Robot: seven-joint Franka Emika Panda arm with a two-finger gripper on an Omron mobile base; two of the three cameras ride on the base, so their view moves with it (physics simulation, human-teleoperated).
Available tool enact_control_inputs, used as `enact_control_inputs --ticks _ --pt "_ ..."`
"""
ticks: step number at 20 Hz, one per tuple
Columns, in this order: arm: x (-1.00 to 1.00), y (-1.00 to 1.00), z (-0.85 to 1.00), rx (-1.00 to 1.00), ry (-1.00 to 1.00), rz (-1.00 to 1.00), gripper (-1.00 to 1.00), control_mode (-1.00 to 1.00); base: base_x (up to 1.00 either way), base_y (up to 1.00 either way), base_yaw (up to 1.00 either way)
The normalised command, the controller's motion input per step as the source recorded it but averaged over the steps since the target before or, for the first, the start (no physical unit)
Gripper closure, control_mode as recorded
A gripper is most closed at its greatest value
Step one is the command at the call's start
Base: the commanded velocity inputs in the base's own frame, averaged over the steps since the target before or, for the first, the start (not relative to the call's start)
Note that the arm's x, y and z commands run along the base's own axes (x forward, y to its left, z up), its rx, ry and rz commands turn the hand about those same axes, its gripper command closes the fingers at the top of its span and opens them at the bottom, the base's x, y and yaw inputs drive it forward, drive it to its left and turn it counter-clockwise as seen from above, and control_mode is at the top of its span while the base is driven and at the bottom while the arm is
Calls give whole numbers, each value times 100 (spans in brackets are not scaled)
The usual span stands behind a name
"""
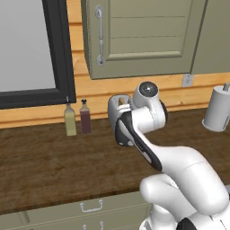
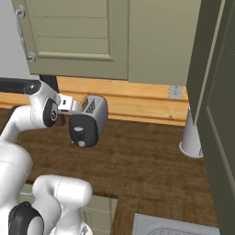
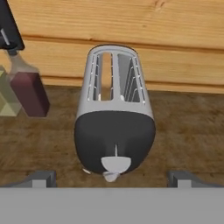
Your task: Start the toaster. Once the lever pops up, take the bread to the plate on the dining counter.
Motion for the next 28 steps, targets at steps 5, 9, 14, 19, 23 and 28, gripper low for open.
enact_control_inputs --ticks 5,9,14,19,23,28 --pt "41 0 -7 -1 0 0 -100 -100 0 0 0" --pt "34 14 0 -2 0 0 -100 -100 0 0 0" --pt "31 15 -6 -3 0 0 -100 -100 0 0 0" --pt "21 0 -18 -2 0 0 -100 -100 0 0 0" --pt "16 0 -29 0 0 0 -100 -100 0 0 0" --pt "20 0 -28 0 0 0 -100 -100 0 0 0"
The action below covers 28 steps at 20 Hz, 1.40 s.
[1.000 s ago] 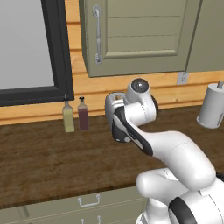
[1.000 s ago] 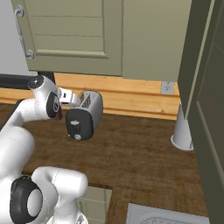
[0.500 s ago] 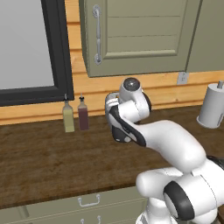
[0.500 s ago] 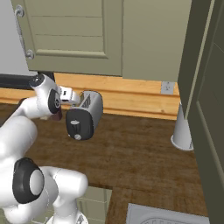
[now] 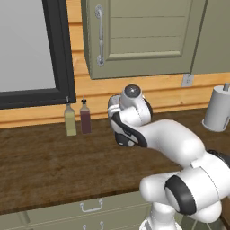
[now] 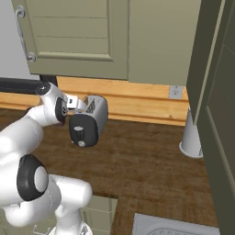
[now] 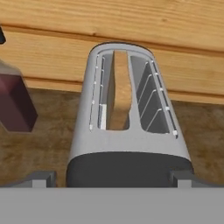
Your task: Start the toaster. Once the lever pops up, take the bread to the plate on the dining counter.
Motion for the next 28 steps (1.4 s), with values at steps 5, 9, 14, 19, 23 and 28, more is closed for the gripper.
enact_control_inputs --ticks 5,9,14,19,23,28 --pt "26 0 -12 0 0 0 -100 -100 0 0 0" --pt "26 -3 -3 0 -2 0 -100 -100 0 0 0" --pt "23 -11 0 0 -7 0 -100 -100 0 0 0" --pt "21 -17 -10 0 -5 -1 -100 -100 0 0 0" --pt "17 -5 -19 0 -5 0 -100 -100 0 0 0" --pt "21 1 -10 0 -2 0 -100 -100 0 0 0"
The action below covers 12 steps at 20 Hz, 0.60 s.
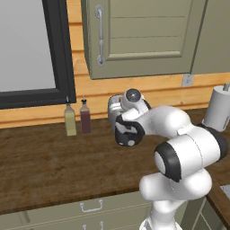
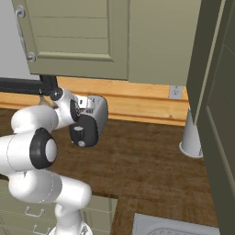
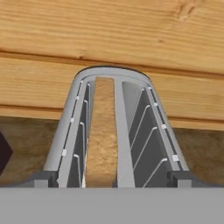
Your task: Start the toaster. Once the lever pops up, take the bread to the plate on the dining counter.
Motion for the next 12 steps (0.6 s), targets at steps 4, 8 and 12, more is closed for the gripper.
enact_control_inputs --ticks 4,8,12 --pt "21 0 -6 0 0 0 -100 -100 0 0 0" --pt "26 0 -14 0 0 0 -100 -100 0 0 0" --pt "30 0 -12 0 -2 0 -100 -100 0 0 0"
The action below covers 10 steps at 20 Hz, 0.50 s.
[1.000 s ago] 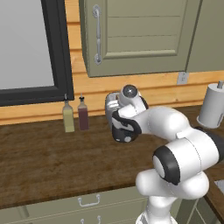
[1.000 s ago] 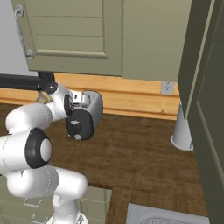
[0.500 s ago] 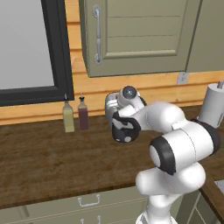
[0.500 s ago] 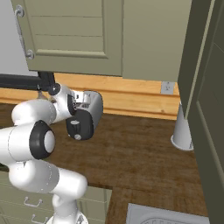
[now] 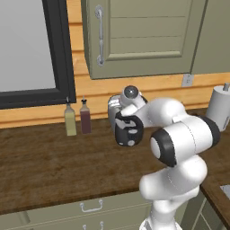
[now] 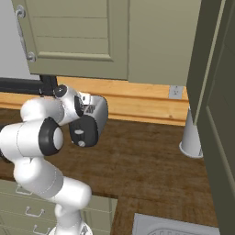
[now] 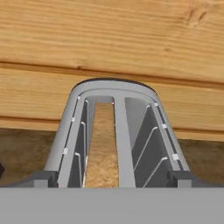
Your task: Start the toaster. Once the lever pops up, take the bread to the plate on the dining counter.
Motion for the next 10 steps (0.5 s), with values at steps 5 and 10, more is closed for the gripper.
enact_control_inputs --ticks 5,10 --pt "13 0 -25 0 0 0 100 -100 0 0 0" --pt "-3 0 -7 0 -7 0 100 -100 0 0 0"
